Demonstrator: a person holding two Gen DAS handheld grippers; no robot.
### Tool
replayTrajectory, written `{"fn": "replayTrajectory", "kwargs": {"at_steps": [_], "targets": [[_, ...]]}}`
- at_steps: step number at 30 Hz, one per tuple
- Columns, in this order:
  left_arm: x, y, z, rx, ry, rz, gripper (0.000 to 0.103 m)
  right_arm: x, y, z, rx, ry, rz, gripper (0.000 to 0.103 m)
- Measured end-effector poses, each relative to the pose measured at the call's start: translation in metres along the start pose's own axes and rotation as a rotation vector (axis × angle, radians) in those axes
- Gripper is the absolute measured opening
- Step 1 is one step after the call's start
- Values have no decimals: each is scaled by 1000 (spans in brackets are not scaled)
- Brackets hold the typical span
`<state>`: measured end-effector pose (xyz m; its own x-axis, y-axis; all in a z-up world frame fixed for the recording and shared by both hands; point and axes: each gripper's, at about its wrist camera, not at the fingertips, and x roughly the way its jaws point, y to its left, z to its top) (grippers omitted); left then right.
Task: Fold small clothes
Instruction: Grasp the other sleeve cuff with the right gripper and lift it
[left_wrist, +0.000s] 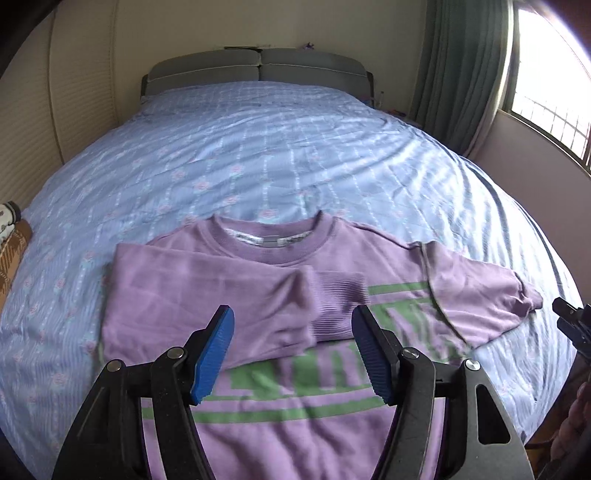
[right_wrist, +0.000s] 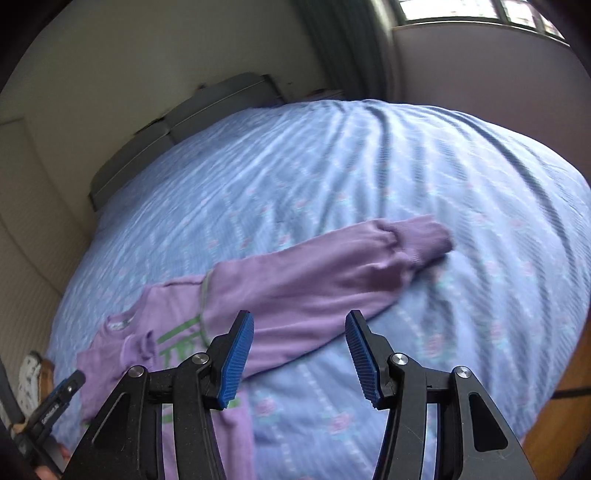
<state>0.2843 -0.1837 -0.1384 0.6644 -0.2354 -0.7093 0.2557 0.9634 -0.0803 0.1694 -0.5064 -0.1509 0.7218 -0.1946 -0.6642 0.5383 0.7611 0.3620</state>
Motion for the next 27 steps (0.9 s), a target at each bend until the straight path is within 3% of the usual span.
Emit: {"fn": "replayTrajectory", "kwargs": {"at_steps": [4, 9, 14, 21, 22, 24, 27], "targets": [[8, -61, 11, 54, -4, -37, 65, 7, -47, 19, 149, -32, -11, 53], [22, -111, 23, 76, 3, -52, 65, 34, -89, 29, 327, -14, 18, 52], [27, -127, 27, 89, -6, -34, 65, 70, -115, 27, 474, 29, 60, 48], [33, -133, 22, 85, 2, -6, 65, 109, -125, 30, 519, 70, 109, 48], [34, -133, 21, 84, 7, -5, 65, 114, -125, 32, 520, 70, 115, 44], [33, -132, 20, 85, 13, -1, 65, 121, -125, 35, 526, 78, 150, 16], [23, -122, 22, 79, -7, 10, 65, 111, -113, 41, 475, 45, 125, 14]]}}
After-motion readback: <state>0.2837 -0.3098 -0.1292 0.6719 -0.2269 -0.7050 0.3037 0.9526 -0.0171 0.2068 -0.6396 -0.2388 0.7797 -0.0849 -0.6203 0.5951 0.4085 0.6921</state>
